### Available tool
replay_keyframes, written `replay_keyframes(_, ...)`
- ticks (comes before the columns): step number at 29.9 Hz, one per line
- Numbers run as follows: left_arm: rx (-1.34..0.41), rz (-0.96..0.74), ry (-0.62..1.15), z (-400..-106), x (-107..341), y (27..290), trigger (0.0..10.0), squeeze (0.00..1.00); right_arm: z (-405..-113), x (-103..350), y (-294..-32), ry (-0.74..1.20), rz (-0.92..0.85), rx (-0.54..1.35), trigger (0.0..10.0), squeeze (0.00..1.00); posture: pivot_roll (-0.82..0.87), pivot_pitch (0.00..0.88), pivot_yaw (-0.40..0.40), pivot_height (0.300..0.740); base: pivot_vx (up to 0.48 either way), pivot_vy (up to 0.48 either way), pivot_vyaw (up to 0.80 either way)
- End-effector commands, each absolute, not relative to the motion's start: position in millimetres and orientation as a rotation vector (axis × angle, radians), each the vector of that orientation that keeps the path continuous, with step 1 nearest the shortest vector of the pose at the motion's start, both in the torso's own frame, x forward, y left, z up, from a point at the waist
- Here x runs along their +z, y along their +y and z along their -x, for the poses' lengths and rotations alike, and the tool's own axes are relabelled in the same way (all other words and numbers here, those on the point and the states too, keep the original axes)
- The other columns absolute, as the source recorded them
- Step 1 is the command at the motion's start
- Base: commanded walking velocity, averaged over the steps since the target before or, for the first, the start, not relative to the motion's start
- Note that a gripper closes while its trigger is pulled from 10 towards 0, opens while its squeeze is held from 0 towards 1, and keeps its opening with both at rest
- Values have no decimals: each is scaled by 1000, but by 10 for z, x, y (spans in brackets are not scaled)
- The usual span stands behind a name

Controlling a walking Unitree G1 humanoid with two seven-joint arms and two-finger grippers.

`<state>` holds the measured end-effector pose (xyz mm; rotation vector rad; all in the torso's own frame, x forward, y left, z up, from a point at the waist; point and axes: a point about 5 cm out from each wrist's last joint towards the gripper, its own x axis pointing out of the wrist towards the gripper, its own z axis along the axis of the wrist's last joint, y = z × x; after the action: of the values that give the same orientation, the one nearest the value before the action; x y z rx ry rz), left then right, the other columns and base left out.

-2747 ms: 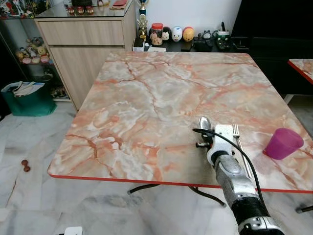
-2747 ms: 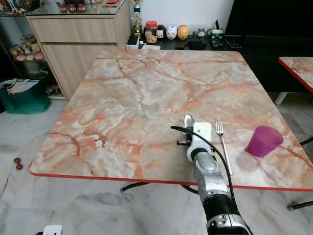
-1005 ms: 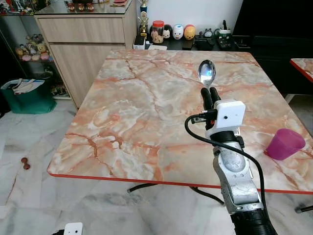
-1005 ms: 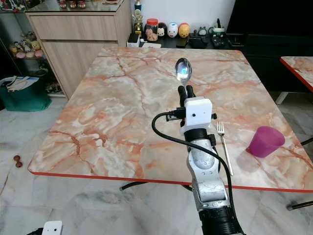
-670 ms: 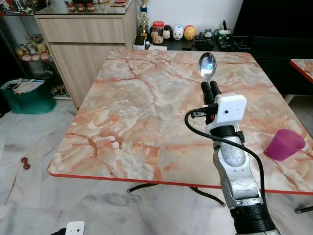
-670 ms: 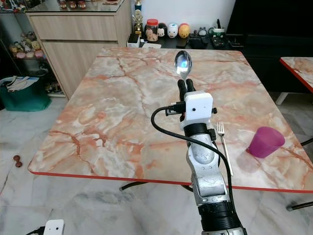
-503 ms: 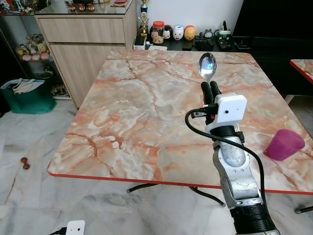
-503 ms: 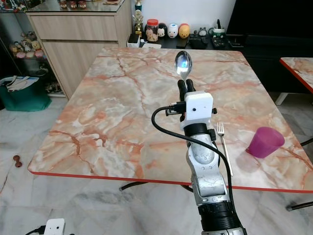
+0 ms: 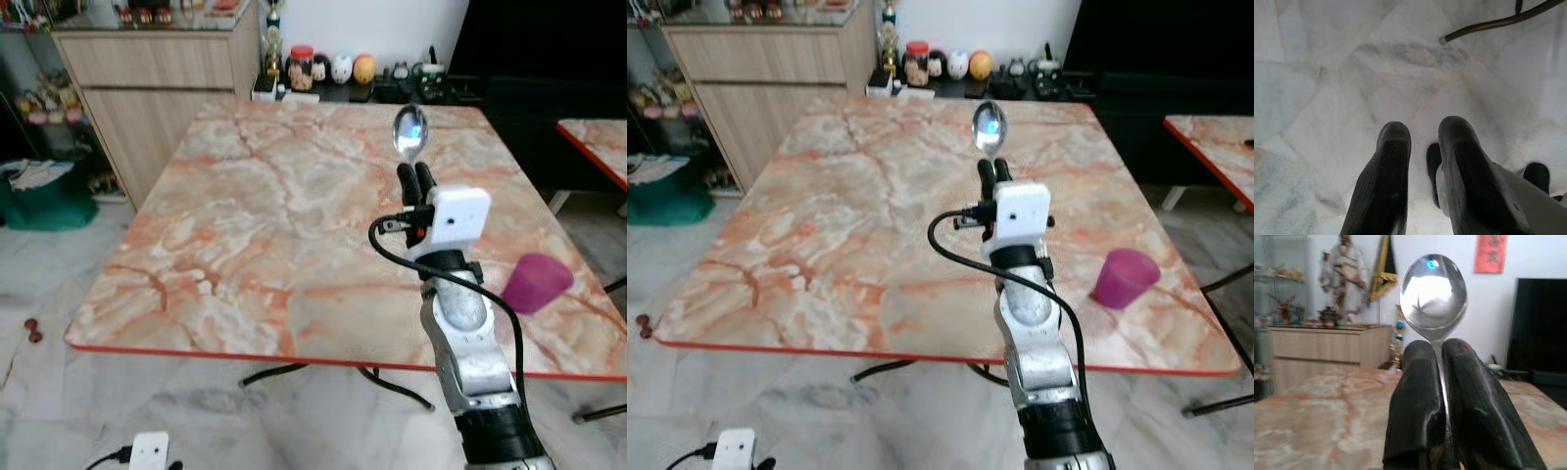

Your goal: Setting the table

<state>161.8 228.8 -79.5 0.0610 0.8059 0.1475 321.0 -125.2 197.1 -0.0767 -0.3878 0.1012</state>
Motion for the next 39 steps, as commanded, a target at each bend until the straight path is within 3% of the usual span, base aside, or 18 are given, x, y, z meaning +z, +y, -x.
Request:
replay_keyframes(1,159,-64,793,-1621,-783,2312,10000,0,-3214,1999,-1232,-394,60,113,10000,0,-46,0,-13,707,0,-247,-525)
replay_keyframes(39,143,-74,763,-1680,-750,2299,10000,0,-3222,1987,-1103,-392,56,174,10000,0,-43,0,-10,707,0,-255,-13)
